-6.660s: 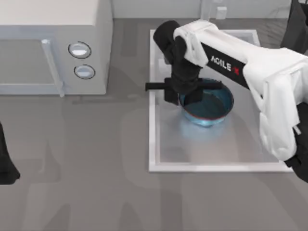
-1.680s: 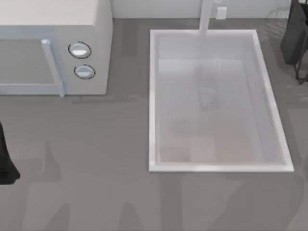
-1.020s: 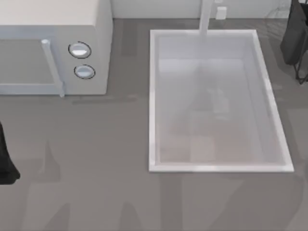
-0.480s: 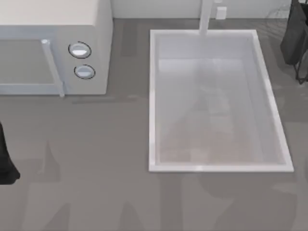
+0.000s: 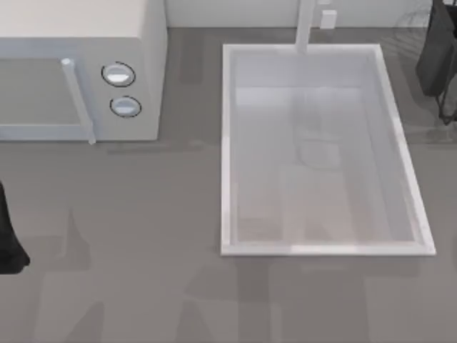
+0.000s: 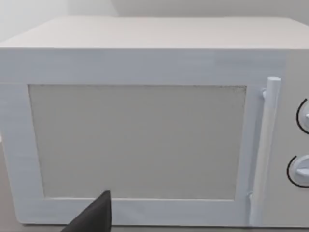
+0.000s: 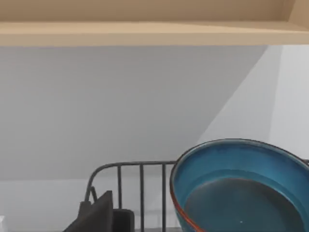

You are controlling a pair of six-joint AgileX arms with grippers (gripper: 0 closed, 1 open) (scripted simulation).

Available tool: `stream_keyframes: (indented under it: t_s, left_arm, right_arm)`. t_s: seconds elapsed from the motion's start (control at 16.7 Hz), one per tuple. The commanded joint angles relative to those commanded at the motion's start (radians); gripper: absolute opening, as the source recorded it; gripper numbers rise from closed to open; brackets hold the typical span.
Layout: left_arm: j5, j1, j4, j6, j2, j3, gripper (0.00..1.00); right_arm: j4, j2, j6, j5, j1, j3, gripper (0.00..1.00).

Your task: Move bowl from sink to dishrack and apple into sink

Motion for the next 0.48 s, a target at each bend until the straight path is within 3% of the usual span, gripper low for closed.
stream_keyframes:
  t_s: [0.48]
  left_arm:
    - [0.000, 0.000, 0.000, 0.000, 0.000, 0.000, 1.00]
  right_arm:
    - [-0.216, -0.515, -0.004, 0.010, 0.142, -0.256, 1.00]
